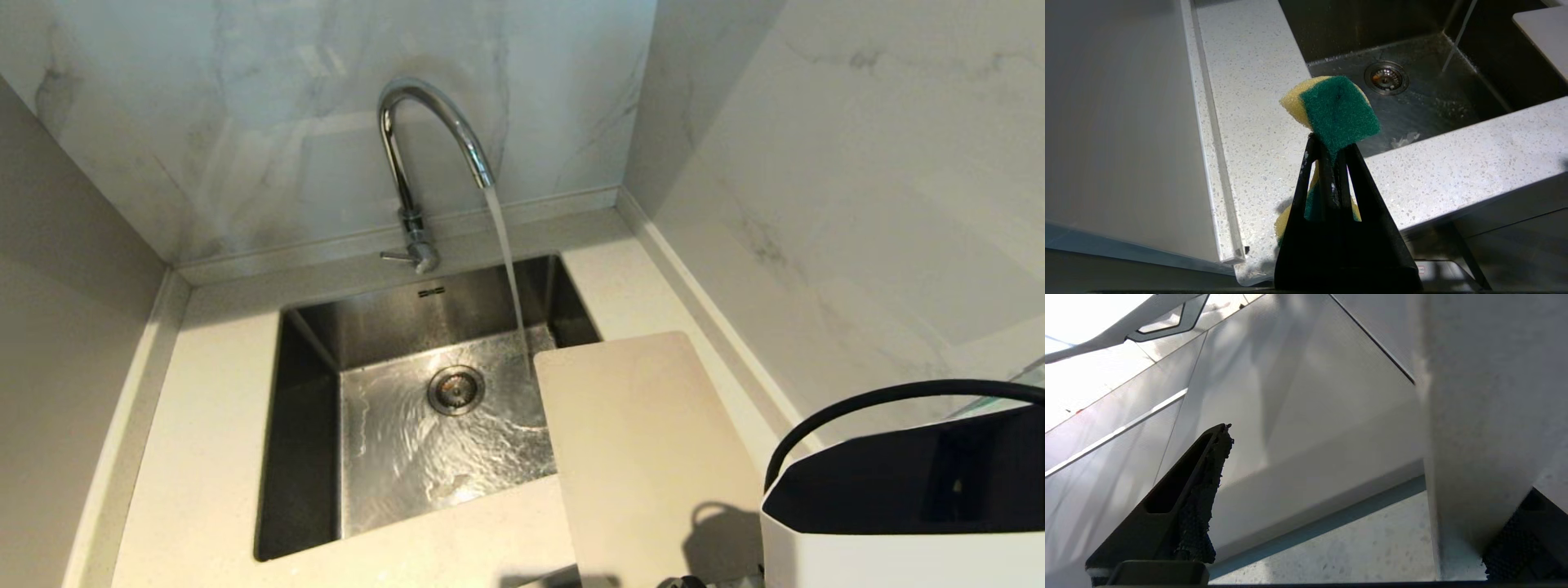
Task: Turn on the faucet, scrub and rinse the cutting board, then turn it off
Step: Pick up the cutting board
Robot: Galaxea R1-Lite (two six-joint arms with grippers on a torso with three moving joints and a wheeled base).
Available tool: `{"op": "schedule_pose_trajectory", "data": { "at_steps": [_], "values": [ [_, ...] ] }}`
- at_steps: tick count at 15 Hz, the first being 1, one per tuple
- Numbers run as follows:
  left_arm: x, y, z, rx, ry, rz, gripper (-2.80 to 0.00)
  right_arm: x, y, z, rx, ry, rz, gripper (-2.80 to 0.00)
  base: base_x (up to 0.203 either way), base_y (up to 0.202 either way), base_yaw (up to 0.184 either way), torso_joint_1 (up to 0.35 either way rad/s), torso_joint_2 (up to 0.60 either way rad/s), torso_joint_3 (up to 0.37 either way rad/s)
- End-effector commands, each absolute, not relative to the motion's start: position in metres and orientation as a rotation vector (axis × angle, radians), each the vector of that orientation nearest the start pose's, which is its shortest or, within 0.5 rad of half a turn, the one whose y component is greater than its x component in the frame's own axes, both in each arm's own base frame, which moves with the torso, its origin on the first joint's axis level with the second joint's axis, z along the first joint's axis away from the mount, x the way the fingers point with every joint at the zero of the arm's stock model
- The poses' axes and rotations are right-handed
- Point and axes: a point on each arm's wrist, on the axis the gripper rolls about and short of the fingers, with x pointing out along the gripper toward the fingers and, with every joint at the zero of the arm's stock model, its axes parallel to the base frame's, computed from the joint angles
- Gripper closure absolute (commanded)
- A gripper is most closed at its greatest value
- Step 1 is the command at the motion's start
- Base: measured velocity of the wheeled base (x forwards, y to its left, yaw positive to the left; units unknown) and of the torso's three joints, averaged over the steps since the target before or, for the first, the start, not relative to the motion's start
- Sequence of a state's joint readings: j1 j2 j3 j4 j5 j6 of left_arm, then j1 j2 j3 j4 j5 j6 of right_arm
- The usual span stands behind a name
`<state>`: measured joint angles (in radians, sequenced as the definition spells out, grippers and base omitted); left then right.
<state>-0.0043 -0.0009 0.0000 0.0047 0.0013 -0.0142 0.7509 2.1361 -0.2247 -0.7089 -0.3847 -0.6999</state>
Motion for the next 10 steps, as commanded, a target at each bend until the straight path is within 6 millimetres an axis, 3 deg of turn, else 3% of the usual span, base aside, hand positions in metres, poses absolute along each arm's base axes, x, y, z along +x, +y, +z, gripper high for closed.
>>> {"op": "schedule_pose_trajectory", "data": {
  "at_steps": [1,10],
  "values": [
    [-0.0229,0.0001,0.0750,-0.014,0.004,-0.003,0.00,0.1591,0.1398,-0.0244,-1.278,0.859,0.691,-2.80,0.000,0.000,0.000,0.000,0.00,0.000],
    [-0.0229,0.0001,0.0750,-0.015,0.003,-0.003,0.00,0.1571,0.1391,-0.0317,-1.305,0.888,0.707,-2.80,0.000,0.000,0.000,0.000,0.00,0.000]
  ]
}}
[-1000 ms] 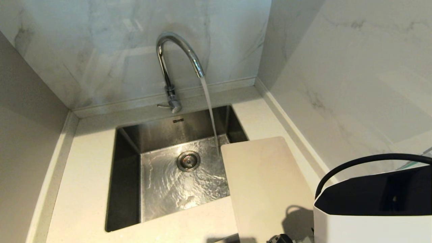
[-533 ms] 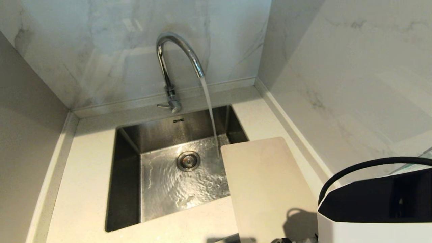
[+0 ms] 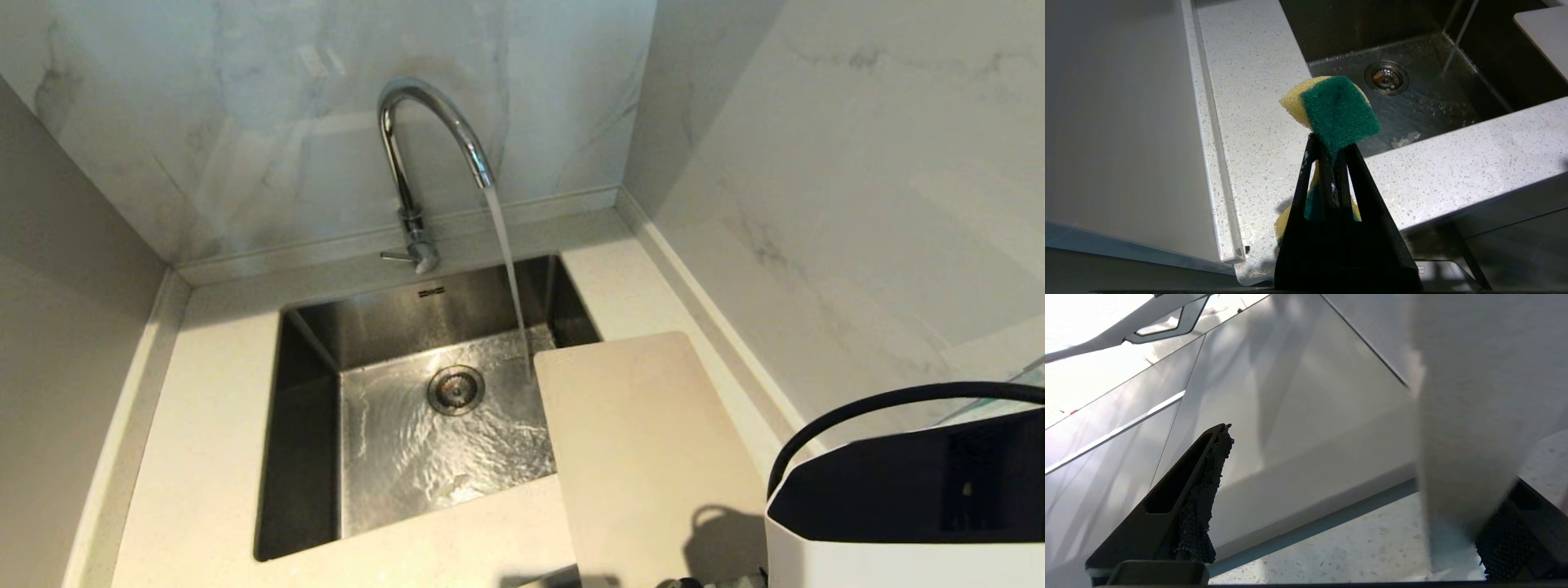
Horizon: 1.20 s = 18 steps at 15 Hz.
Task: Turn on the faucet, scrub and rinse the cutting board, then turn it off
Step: Pick up the cutting board
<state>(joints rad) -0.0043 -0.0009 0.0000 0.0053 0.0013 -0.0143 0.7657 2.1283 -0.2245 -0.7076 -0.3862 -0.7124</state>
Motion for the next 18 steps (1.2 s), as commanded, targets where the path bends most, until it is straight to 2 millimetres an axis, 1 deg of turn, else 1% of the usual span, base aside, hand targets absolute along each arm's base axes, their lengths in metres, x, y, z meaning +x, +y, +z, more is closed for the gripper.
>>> {"op": "schedule_pose_trajectory", "data": {
  "at_steps": [1,11,18],
  "values": [
    [-0.0228,0.0001,0.0750,-0.015,0.005,-0.003,0.00,0.1563,0.1383,-0.0315,-1.313,0.888,0.711,-2.80,0.000,0.000,0.000,0.000,0.00,0.000],
    [-0.0228,0.0001,0.0749,-0.015,0.006,-0.003,0.00,0.1570,0.1386,-0.0370,-1.327,0.907,0.719,-2.80,0.000,0.000,0.000,0.000,0.00,0.000],
    [-0.0228,0.0001,0.0749,-0.014,0.006,-0.003,0.00,0.1547,0.1362,-0.0338,-1.335,0.899,0.700,-2.80,0.000,0.000,0.000,0.000,0.00,0.000]
  ]
}}
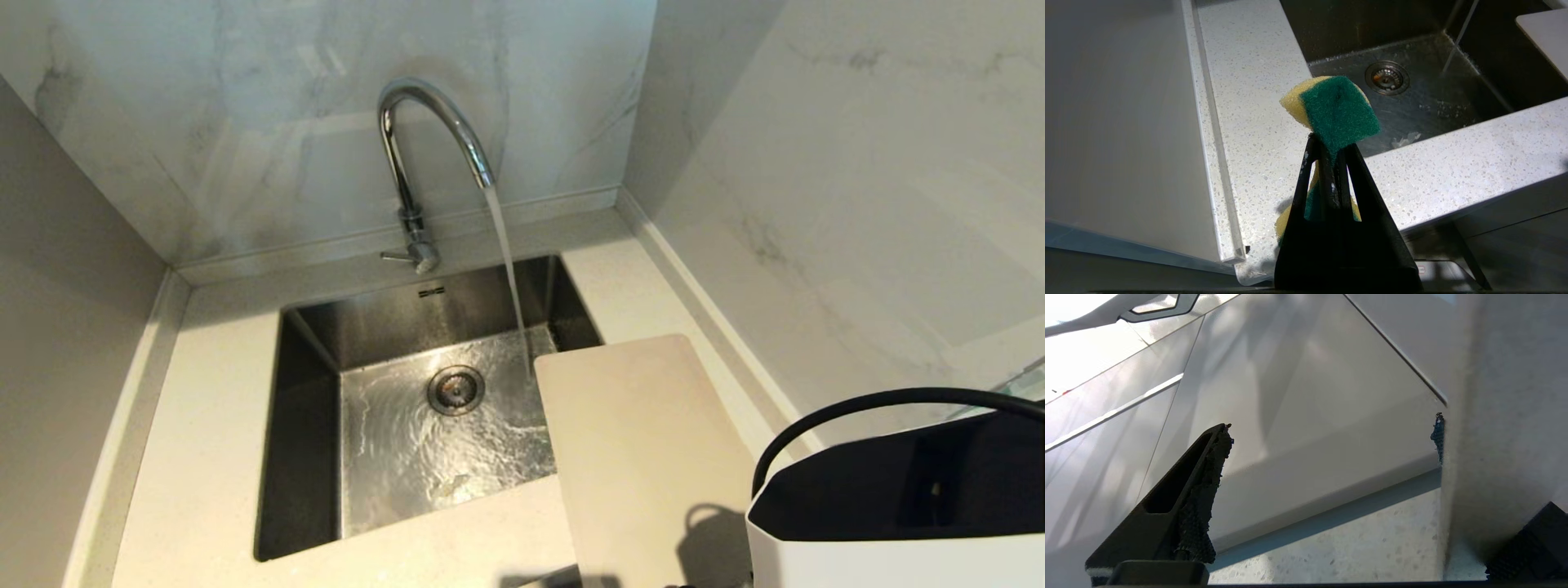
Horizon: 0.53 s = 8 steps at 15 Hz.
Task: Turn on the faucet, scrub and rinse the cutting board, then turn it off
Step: Pick up the cutting board
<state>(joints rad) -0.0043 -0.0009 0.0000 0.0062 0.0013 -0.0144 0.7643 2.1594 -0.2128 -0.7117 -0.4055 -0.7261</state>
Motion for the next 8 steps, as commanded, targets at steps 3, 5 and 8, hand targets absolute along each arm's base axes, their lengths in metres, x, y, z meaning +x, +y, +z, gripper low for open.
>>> {"op": "schedule_pose_trajectory", "data": {
  "at_steps": [3,5,8],
  "values": [
    [-0.0229,0.0001,0.0748,-0.015,0.005,-0.003,0.00,0.1545,0.1360,-0.0343,-1.337,0.899,0.700,-2.80,0.000,0.000,0.000,0.000,0.00,0.000],
    [-0.0228,0.0001,0.0749,-0.014,0.006,-0.003,0.00,0.1558,0.1373,-0.0328,-1.325,0.875,0.693,-2.80,0.000,0.000,0.000,0.000,0.00,0.000],
    [-0.0228,0.0001,0.0748,-0.015,0.006,-0.003,0.00,0.1574,0.1388,-0.0308,-1.310,0.845,0.683,-2.80,0.000,0.000,0.000,0.000,0.00,0.000]
  ]
}}
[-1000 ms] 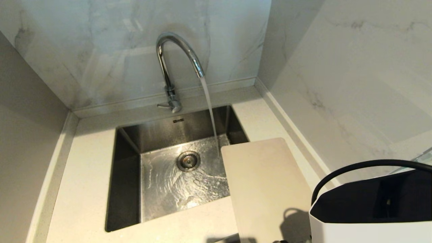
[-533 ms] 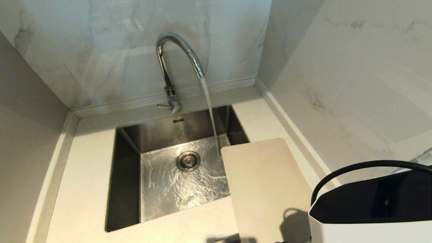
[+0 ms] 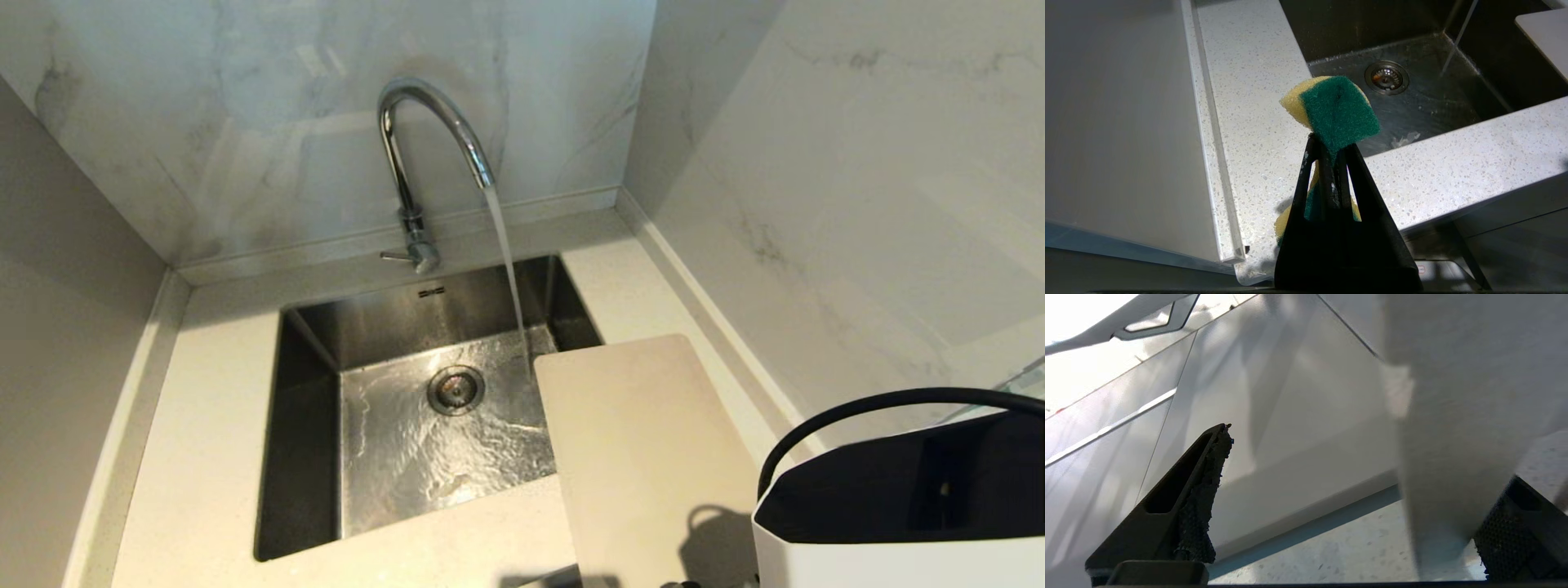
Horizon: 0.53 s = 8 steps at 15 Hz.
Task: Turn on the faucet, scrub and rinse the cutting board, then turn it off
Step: Pick up the cutting board
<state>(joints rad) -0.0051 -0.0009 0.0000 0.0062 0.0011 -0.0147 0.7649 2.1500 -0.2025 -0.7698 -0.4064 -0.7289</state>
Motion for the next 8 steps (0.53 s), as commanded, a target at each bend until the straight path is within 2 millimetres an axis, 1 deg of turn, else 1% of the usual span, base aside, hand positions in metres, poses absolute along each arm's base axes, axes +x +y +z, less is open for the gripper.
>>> {"op": "schedule_pose_trajectory", "data": {
  "at_steps": [1,4,8],
  "values": [
    [-0.023,0.000,0.075,-0.015,0.006,-0.003,0.00,0.157,0.139,-0.030,-1.306,0.833,0.680,-2.80,0.000,0.000,0.000,0.000,0.00,0.000],
    [-0.023,0.000,0.075,-0.015,0.008,-0.003,0.00,0.152,0.134,-0.026,-1.312,0.821,0.683,-2.80,0.000,0.000,0.000,0.000,0.00,0.000],
    [-0.023,0.000,0.075,-0.015,0.006,-0.003,0.00,0.154,0.135,-0.013,-1.289,0.763,0.669,-2.80,0.000,0.000,0.000,0.000,0.00,0.000]
  ]
}}
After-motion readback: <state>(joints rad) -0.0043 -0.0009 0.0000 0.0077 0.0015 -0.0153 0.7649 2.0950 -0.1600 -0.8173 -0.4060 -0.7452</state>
